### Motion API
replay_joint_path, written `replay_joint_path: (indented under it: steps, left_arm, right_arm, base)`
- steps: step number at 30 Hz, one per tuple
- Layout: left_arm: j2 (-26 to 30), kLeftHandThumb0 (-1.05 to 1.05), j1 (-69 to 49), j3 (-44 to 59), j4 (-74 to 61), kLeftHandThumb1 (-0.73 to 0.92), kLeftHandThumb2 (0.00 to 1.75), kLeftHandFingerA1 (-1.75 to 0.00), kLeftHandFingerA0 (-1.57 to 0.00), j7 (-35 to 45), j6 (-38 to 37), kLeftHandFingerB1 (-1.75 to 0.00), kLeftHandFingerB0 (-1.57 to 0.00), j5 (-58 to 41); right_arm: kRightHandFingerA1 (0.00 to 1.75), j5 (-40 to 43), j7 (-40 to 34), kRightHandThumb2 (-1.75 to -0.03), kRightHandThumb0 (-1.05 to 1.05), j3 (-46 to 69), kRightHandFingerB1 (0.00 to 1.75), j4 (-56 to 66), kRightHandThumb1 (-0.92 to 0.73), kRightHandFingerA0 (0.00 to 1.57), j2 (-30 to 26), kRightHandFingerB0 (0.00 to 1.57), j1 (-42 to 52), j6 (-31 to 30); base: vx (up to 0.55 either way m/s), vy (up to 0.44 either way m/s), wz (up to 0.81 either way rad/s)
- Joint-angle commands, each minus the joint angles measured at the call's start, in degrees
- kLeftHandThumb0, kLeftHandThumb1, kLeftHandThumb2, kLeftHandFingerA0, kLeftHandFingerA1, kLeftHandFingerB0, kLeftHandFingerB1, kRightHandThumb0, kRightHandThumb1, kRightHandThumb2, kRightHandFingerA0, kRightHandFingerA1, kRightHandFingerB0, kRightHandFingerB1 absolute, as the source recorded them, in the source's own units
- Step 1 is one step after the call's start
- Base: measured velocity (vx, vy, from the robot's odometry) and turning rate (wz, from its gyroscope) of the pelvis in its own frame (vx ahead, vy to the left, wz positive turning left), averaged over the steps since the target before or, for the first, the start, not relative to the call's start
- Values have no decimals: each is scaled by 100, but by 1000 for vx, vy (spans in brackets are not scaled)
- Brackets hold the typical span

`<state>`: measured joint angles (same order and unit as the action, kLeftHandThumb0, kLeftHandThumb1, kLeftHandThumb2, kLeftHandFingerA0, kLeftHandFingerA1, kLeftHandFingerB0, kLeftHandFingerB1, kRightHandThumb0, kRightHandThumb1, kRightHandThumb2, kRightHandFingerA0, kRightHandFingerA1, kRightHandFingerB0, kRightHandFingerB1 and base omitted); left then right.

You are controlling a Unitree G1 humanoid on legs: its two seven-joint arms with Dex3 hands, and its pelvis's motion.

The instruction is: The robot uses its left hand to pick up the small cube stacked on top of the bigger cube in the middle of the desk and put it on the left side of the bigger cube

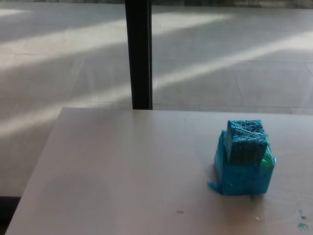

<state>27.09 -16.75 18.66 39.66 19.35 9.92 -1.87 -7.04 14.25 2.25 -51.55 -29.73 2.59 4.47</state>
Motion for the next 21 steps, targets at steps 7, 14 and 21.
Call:
replay_joint_path:
  steps: [7,14,21]
  left_arm:
    - [1247,-84,1602,434,-2564,61,95,-15,0,182,1484,-9,0,-318]
    - [1654,-97,3829,-1384,-3422,57,98,-20,0,570,1814,0,0,816]
    - [577,-91,5541,-2784,-2797,47,97,-9,0,529,1708,0,0,1286]
  right_arm:
    - [78,-91,413,-112,-95,-237,72,-550,-60,21,-246,25,-125,656]
    - [96,32,547,-63,-103,-167,80,-614,-81,14,-227,22,-96,747]
    - [93,-47,502,-65,-103,-216,77,-537,-79,13,-243,24,-117,620]
  base:
    - [0,0,0]
    - [0,0,0]
    - [0,0,0]
